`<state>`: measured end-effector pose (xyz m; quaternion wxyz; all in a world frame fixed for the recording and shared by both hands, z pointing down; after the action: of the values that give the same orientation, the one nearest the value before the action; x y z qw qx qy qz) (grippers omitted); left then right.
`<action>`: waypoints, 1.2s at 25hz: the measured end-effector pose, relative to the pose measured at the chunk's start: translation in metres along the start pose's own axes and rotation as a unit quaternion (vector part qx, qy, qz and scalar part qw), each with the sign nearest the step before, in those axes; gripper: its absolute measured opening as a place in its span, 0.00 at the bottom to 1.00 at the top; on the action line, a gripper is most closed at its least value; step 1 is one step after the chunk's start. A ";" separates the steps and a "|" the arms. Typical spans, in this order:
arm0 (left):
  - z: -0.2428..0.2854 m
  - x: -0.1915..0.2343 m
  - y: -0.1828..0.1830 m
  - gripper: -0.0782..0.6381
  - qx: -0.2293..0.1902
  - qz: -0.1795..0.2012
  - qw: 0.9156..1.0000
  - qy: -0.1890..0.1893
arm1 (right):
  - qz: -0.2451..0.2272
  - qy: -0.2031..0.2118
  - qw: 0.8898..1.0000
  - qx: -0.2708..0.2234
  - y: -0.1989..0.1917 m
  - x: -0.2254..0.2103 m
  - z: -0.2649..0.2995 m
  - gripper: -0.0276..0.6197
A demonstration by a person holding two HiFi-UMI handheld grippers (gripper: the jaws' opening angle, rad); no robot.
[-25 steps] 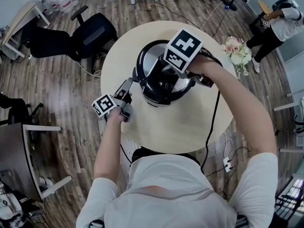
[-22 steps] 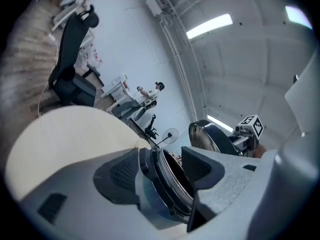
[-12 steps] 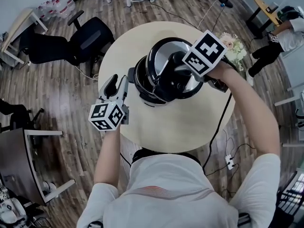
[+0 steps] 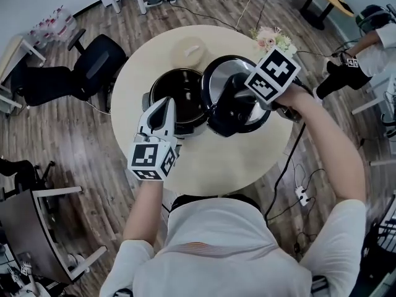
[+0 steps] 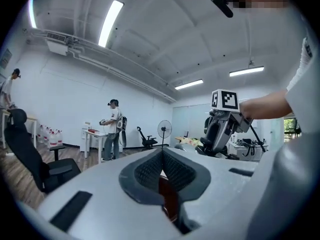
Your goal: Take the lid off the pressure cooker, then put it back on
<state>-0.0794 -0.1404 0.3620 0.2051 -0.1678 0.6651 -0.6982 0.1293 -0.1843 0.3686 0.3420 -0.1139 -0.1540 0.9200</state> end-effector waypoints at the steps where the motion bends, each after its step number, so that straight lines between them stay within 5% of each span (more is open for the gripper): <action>1: 0.005 -0.010 0.002 0.12 -0.001 0.005 1.000 -0.010 | 0.007 -0.003 1.000 0.002 -0.010 -0.006 -0.003 0.48; 14: 0.050 -0.138 0.021 0.12 -0.005 0.027 0.993 -0.111 | 0.084 -0.021 0.994 0.062 -0.152 -0.074 0.036 0.48; 30: 0.050 -0.157 0.006 0.12 0.038 0.043 0.994 -0.096 | 0.082 -0.009 0.988 0.128 -0.224 -0.095 0.175 0.48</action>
<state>0.0811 -0.1035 0.3649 0.3037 -0.1971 0.6218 -0.6944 0.2777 -0.1225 0.6219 0.2758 -0.0729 -0.0285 0.9580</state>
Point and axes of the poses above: the fingertips, and each gripper's own axes: z forward along the fingers, x to its left, y out of its top, the point moved 3 cm from there along -z, backward along the fingers, and after that the axes turned 9 degrees about z, right-handed, at the moved point
